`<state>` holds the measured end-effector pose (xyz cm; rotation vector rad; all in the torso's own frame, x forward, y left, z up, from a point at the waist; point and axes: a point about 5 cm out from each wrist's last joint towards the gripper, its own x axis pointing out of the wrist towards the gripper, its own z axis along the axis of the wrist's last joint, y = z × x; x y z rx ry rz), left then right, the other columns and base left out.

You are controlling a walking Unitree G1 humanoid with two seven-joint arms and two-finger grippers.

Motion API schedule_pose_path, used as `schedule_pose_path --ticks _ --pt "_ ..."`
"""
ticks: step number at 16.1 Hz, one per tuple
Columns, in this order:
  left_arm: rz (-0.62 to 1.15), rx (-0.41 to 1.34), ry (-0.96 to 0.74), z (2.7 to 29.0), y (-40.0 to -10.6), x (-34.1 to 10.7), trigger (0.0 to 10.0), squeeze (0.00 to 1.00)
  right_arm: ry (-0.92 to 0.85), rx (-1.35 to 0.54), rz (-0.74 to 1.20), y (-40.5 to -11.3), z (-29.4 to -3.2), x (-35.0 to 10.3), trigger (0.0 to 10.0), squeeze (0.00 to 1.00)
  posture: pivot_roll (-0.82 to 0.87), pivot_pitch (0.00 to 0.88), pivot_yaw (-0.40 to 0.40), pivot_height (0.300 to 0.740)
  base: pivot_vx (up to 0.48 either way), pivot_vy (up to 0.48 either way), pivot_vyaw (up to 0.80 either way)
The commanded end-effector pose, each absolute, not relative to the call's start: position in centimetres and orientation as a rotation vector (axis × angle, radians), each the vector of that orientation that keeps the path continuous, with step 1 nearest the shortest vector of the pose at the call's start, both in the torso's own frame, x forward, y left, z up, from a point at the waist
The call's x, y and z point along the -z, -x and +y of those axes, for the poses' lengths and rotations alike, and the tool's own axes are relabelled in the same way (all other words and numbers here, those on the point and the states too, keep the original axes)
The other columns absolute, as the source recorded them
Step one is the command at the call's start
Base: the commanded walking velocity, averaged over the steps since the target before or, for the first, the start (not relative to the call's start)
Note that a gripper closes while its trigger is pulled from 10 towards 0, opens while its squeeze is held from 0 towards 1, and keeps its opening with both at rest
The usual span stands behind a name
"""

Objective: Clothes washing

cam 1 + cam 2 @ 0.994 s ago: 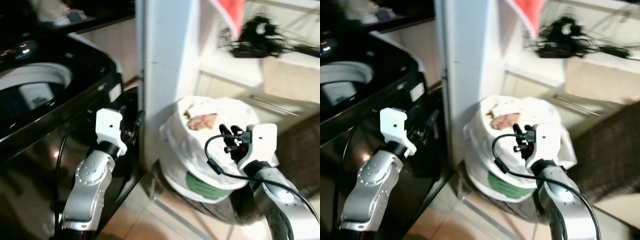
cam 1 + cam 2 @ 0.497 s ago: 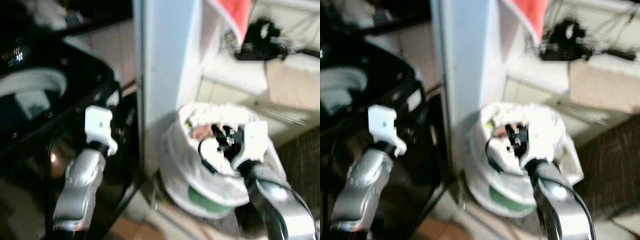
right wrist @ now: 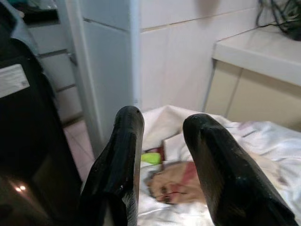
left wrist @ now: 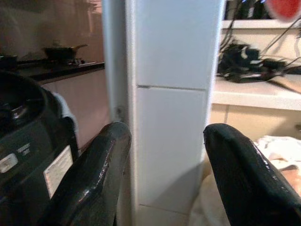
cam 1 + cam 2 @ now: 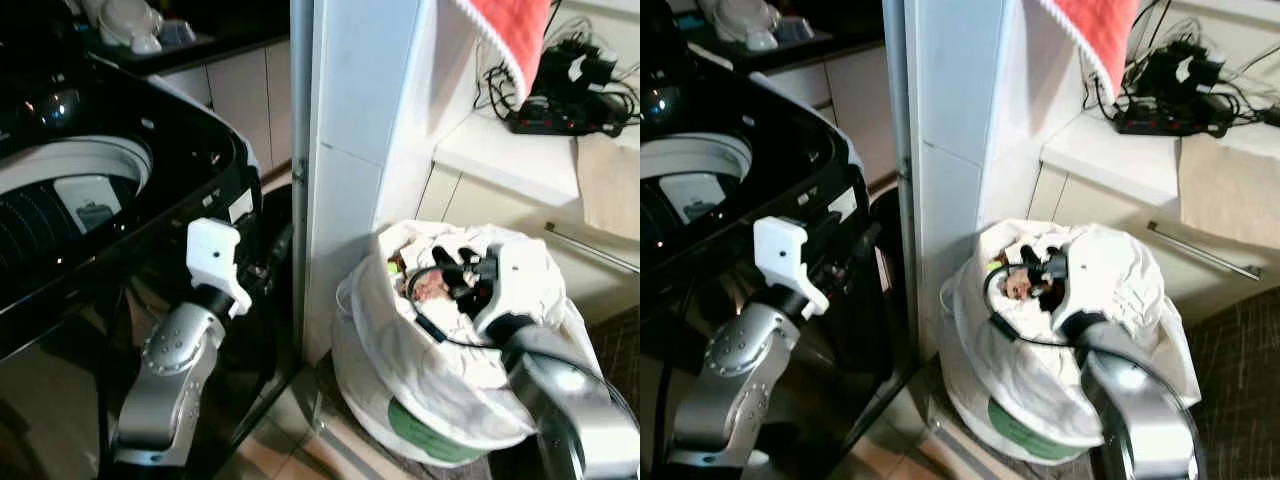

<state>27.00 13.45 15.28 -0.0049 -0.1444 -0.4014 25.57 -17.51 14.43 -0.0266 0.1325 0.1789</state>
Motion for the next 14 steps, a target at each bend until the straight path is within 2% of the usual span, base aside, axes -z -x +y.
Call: schedule_pose_path --ticks 1,4,9,11,13,14 --pt "-0.153 0.425 0.013 13.0 -27.1 -15.7 10.0 0.0 0.029 -0.147 0.145 -26.0 -18.4 -14.3 10.0 1.0 -0.06 0.0 -0.013 0.74 0.0 0.0 0.0" --pt "-0.149 0.437 -0.009 12.7 -27.3 -15.7 10.0 0.0 0.11 -0.142 0.251 -28.1 -19.7 -13.4 10.0 1.0 -0.06 0.0 -0.011 0.74 0.0 0.0 0.0" --pt "-0.13 0.493 -0.074 12.4 -27.5 -15.7 10.0 0.0 0.141 -0.173 0.571 -30.2 -22.2 -9.1 10.0 1.0 -0.05 0.0 -0.034 0.74 0.0 0.0 0.0" --pt "-0.091 0.672 -0.094 11.5 -26.4 -15.6 10.0 0.0 0.147 -0.2 0.706 -30.3 -22.8 -7.7 10.0 1.0 -0.04 0.0 -0.042 0.74 0.0 0.0 0.0" --pt "-0.034 0.931 -0.144 10.4 -24.3 -15.1 10.0 0.0 0.059 -0.211 0.769 -30.5 -22.6 -6.1 10.0 1.0 -0.03 0.0 -0.056 0.74 0.0 0.0 0.0" --pt "-0.003 0.989 -0.161 10.3 -23.7 -14.8 10.0 0.0 0.017 -0.218 0.78 -30.7 -22.4 -5.5 10.0 1.0 -0.03 0.0 -0.056 0.74 0.0 0.0 0.0"
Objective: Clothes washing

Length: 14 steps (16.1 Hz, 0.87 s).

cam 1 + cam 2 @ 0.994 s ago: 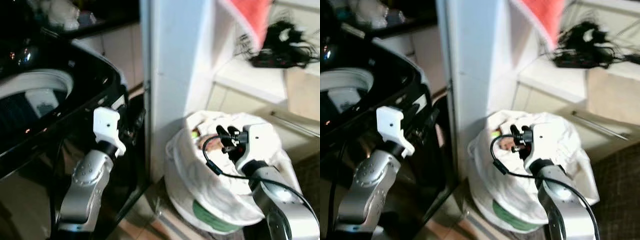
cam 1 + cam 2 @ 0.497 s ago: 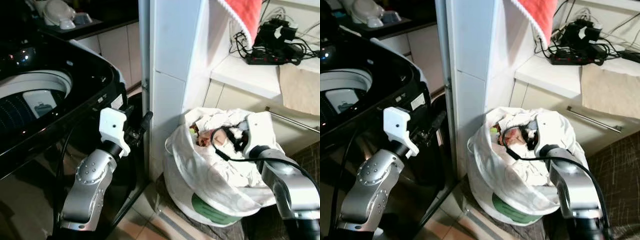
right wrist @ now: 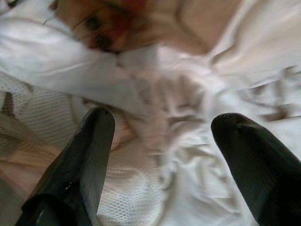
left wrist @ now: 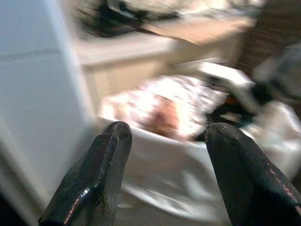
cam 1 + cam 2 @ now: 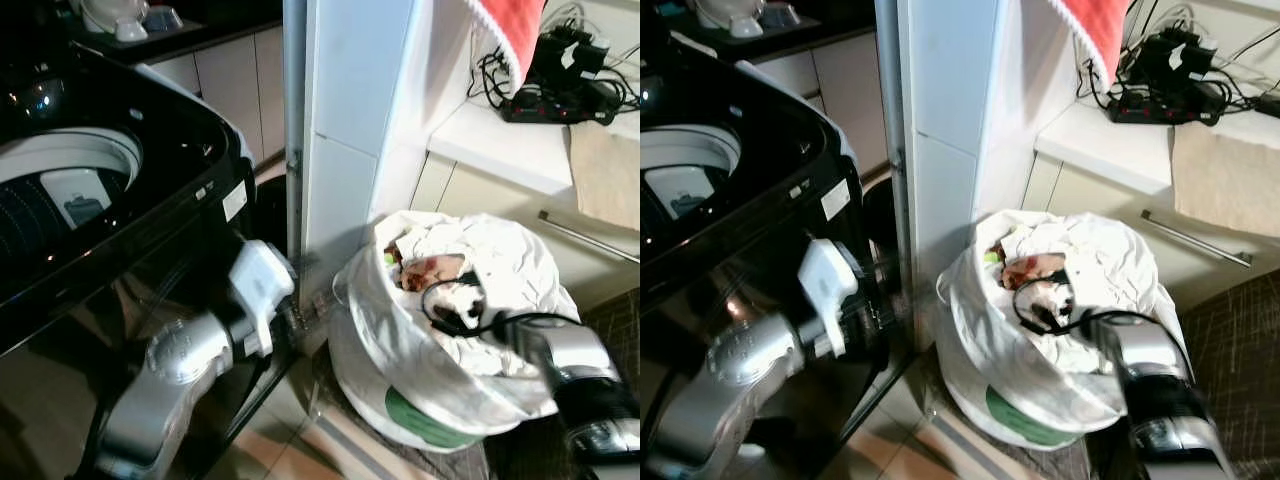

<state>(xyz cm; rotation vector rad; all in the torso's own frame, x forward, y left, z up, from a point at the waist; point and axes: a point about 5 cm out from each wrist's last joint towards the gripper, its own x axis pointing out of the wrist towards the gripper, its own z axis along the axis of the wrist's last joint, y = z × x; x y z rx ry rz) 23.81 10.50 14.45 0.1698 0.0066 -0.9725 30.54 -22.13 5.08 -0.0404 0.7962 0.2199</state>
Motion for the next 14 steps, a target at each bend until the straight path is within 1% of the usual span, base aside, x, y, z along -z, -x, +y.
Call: schedule_pose_path --ticks 1,2,3,6,7,8,9,11,14 --pt "0.034 1.028 -0.171 10.3 -23.3 -14.4 10.0 0.0 -0.007 -0.227 0.751 -31.2 -22.0 -5.2 10.0 1.0 -0.02 0.0 -0.054 0.74 0.0 0.0 0.0" --pt "0.046 1.036 -0.172 10.3 -23.2 -14.3 10.0 0.0 -0.047 -0.221 0.767 -31.2 -21.8 -4.9 10.0 1.0 -0.02 0.0 -0.053 0.74 0.0 0.0 0.0" --pt "0.063 1.048 -0.186 10.3 -23.0 -14.1 10.0 0.0 0.017 -0.264 0.84 -30.7 -21.4 -3.6 10.0 0.0 -0.02 0.0 -0.054 0.74 0.0 0.0 0.0" --pt "0.079 1.064 -0.185 10.3 -22.7 -14.2 10.0 0.0 0.027 -0.268 0.877 -30.5 -20.8 -2.5 10.0 0.0 0.0 0.0 -0.063 0.74 0.0 0.0 0.0" --pt "0.08 1.065 -0.185 10.3 -22.6 -14.3 10.0 0.0 0.043 -0.263 0.884 -30.5 -20.8 -2.3 7.6 0.0 0.0 0.0 -0.062 0.74 0.0 0.0 0.0" --pt "0.087 1.068 -0.182 10.4 -22.6 -14.3 10.0 0.0 0.063 -0.261 0.885 -30.5 -20.9 -2.0 1.3 0.0 0.0 0.0 -0.063 0.74 0.0 0.0 0.0" --pt "0.09 1.066 -0.186 10.4 -22.5 -14.3 10.0 0.0 0.085 -0.266 0.888 -30.4 -20.9 -1.8 0.0 0.0 0.0 0.0 -0.065 0.74 0.0 0.0 0.0" --pt "0.09 1.061 -0.189 10.5 -22.6 -14.4 10.0 0.0 0.101 -0.268 0.89 -30.4 -21.1 -1.7 0.0 0.0 0.0 0.0 -0.065 0.74 0.0 0.0 0.0" --pt "0.091 1.056 -0.19 10.5 -22.6 -14.4 10.0 0.0 0.037 -0.247 0.882 -30.4 -21.2 -1.6 0.0 0.0 0.0 0.0 -0.064 0.74 0.0 0.0 0.0"
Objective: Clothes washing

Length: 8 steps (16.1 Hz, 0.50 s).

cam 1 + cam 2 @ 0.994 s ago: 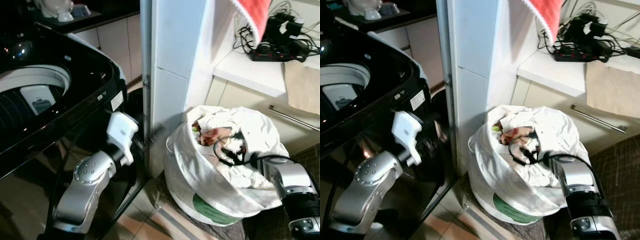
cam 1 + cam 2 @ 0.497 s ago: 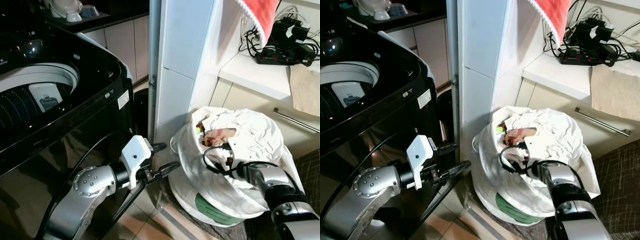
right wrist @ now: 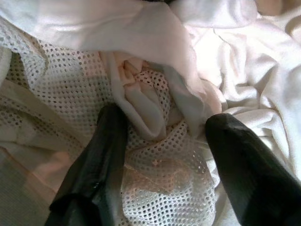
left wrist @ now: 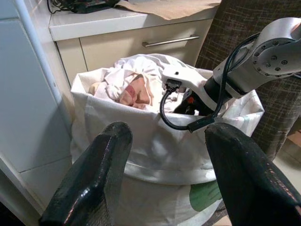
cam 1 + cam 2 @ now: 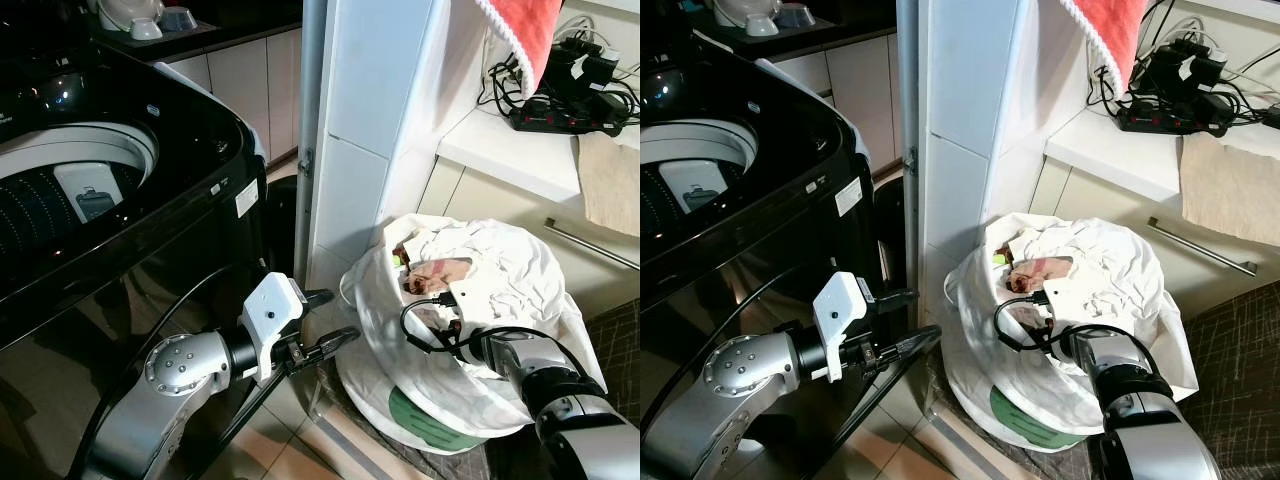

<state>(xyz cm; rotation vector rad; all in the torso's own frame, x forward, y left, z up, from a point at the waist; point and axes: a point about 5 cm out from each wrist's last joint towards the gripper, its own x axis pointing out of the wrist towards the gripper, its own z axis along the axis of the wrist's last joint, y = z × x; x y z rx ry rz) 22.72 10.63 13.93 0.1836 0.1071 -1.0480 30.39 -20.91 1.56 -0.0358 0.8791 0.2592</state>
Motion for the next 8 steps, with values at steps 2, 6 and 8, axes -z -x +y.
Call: schedule_pose_path --ticks 2,6,8 --pt "0.092 1.059 -0.19 10.42 -22.61 -14.45 10.0 0.0 -0.06 -0.22 0.891 -30.21 -21.26 -1.39 0.0 0.0 0.0 0.0 -0.063 0.74 0.0 0.0 0.0" --pt "0.098 1.064 -0.187 10.49 -22.58 -14.44 10.0 0.0 -0.082 -0.25 0.918 -29.83 -21.22 -1.13 0.0 0.0 0.0 0.0 -0.058 0.74 0.0 0.0 0.0" --pt "0.1 1.064 -0.19 10.5 -22.63 -14.43 10.0 0.0 -0.093 -0.244 0.917 -29.89 -21.36 -1.21 0.0 0.0 0.0 0.0 -0.056 0.74 0.0 0.0 0.0"
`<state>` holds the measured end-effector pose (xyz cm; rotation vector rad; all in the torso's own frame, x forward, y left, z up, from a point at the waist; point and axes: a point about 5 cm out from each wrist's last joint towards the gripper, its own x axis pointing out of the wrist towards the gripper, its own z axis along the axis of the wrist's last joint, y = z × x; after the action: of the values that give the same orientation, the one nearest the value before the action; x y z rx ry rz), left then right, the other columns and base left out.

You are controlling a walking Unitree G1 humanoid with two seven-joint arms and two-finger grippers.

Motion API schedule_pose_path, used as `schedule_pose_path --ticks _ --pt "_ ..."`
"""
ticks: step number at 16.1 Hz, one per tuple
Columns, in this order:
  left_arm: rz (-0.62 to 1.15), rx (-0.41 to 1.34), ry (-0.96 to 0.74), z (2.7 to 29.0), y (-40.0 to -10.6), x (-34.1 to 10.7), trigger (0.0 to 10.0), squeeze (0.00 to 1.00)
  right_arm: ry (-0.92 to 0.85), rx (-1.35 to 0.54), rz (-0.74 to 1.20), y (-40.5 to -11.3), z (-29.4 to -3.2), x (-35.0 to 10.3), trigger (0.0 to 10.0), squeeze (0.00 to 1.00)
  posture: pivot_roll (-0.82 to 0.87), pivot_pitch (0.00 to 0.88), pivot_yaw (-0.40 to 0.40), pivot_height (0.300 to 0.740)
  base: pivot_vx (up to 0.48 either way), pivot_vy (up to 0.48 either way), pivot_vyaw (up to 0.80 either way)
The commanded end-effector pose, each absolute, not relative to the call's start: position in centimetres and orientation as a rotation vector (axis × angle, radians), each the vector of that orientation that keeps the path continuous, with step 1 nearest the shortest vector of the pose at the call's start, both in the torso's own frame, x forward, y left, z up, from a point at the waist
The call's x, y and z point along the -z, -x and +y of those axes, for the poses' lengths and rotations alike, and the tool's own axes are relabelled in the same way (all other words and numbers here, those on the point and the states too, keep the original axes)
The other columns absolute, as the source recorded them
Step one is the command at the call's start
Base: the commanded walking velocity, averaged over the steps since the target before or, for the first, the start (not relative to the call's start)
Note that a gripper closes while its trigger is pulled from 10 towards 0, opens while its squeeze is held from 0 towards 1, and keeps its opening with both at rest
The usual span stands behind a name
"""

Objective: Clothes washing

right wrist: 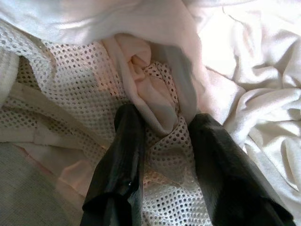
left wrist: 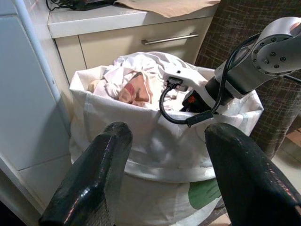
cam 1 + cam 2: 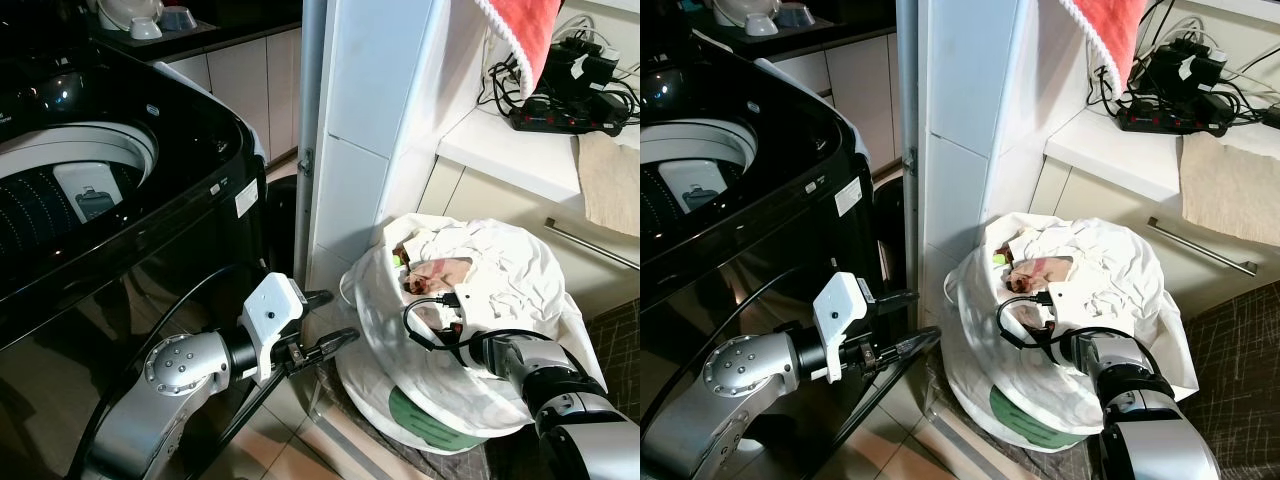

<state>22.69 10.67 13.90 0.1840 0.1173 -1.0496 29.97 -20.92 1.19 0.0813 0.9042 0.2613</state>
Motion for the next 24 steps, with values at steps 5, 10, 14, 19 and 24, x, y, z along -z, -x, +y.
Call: schedule_pose_path --ticks 5,10,14,19,24 --pt "0.102 1.059 -0.189 10.5 -22.7 -14.3 10.0 0.0 -0.122 -0.243 0.901 -30.1 -21.5 -1.5 0.0 0.0 0.0 0.0 -0.055 0.74 0.0 0.0 0.0" --pt "0.093 1.041 -0.181 10.5 -23.0 -14.4 10.0 0.0 -0.169 -0.254 0.86 -30.5 -22.1 -2.4 0.0 0.0 -0.01 0.0 -0.051 0.74 0.0 0.0 0.0" --pt "0.037 0.998 -0.164 10.6 -23.4 -15.2 10.0 0.0 -0.22 -0.33 0.725 -30.9 -24.0 -5.9 0.0 0.0 -0.01 0.0 -0.054 0.74 0.0 0.0 0.0" --pt "-0.11 0.896 -0.122 10.0 -24.6 -17.5 10.0 0.0 -0.394 -0.639 0.277 -28.2 -24.5 -18.5 0.0 0.0 -0.04 0.0 -0.035 0.74 0.0 0.0 0.0" --pt "-0.351 0.848 -0.014 8.1 -26.7 -22.4 10.0 1.0 -0.544 -0.894 -0.169 -27.6 -21.3 -28.6 0.0 0.0 -0.05 0.0 -0.024 0.74 0.0 0.0 0.0"
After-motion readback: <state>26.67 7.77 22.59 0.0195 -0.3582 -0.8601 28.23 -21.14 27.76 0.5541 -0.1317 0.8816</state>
